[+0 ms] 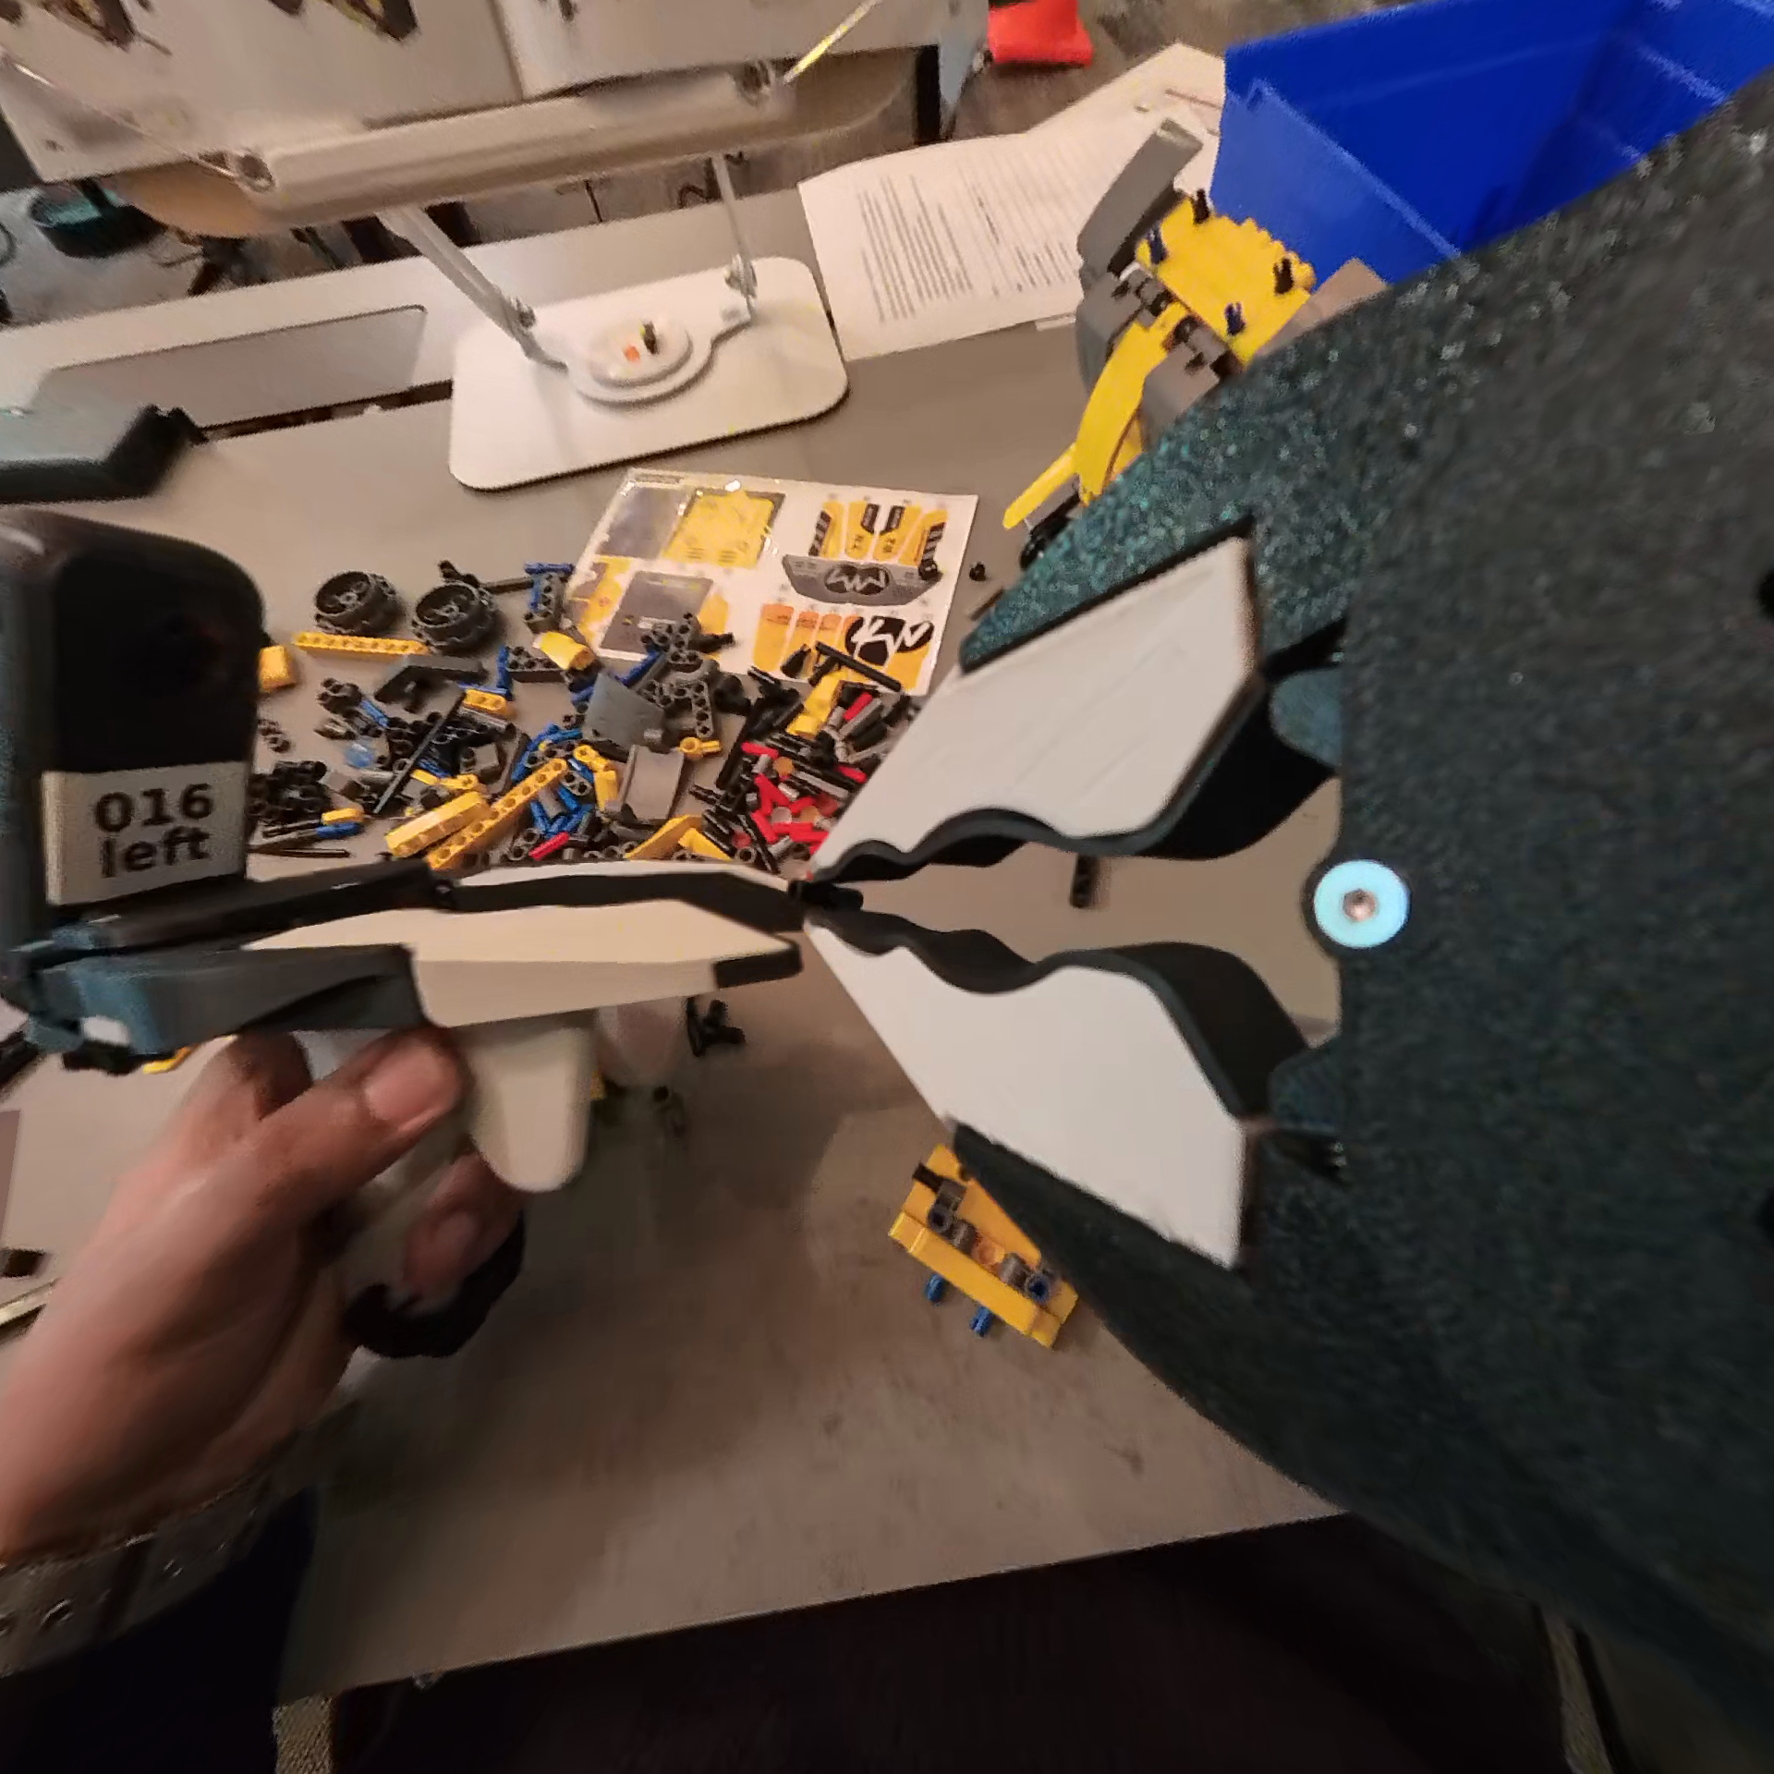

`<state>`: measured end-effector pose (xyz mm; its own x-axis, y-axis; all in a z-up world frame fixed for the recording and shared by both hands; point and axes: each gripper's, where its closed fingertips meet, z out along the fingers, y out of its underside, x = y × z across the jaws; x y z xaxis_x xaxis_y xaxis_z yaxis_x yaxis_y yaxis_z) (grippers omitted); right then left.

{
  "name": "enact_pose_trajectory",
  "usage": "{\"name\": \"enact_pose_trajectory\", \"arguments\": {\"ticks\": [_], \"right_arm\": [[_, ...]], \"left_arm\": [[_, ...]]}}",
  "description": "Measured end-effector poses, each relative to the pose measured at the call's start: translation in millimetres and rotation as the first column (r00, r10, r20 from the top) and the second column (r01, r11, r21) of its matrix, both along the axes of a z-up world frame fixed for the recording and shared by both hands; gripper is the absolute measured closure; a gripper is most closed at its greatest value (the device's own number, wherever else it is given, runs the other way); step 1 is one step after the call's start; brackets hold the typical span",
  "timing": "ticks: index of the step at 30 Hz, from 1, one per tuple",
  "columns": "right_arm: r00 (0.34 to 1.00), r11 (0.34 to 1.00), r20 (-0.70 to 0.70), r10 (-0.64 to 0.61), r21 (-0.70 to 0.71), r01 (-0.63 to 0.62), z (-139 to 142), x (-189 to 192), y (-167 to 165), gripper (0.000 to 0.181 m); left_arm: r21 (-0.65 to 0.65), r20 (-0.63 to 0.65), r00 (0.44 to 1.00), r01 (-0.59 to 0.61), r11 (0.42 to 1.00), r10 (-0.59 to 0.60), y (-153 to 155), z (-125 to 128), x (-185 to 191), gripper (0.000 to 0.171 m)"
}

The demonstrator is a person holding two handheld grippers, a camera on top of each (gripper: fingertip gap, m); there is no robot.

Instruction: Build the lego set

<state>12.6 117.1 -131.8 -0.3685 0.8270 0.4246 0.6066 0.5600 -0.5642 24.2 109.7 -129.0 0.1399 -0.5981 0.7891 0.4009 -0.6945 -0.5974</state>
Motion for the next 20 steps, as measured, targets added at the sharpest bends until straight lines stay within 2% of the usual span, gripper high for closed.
{"name": "enact_pose_trajectory", "arguments": {"ticks": [4,9,12,16,20], "right_arm": [[0.999,0.998,-0.035,0.02,0.053,-0.018,5.0,-3.6,-3.3,0.177],[0.998,0.988,-0.039,0.057,0.148,-0.051,4.2,-5.6,-6.5,0.177],[0.994,0.979,-0.059,0.092,0.187,-0.079,6.5,-8.1,-11.6,0.177],[0.986,0.991,-0.138,0.097,0.102,-0.083,19.7,-11.4,-16.4,0.177],[0.968,0.993,-0.225,0.11,-0.024,-0.119,34.9,-13.0,-24.2,0.177]], "left_arm": [[0.02,0.004,1.0,-0.021,1.0,0.021,0.7,2.9,-4.0,0.153],[0.026,0.06,0.998,-0.015,1.0,0.014,-0.5,9.5,-6.9,0.151],[0.039,0.084,0.996,0.001,0.999,-0.005,-3.6,13.6,-6.3,0.16],[0.049,0.176,0.984,0.026,0.998,-0.034,-7.8,23.9,-11.8,0.168],[0.061,0.305,0.947,0.087,0.994,-0.102,-14.9,37.4,-15.0,0.171]]}}
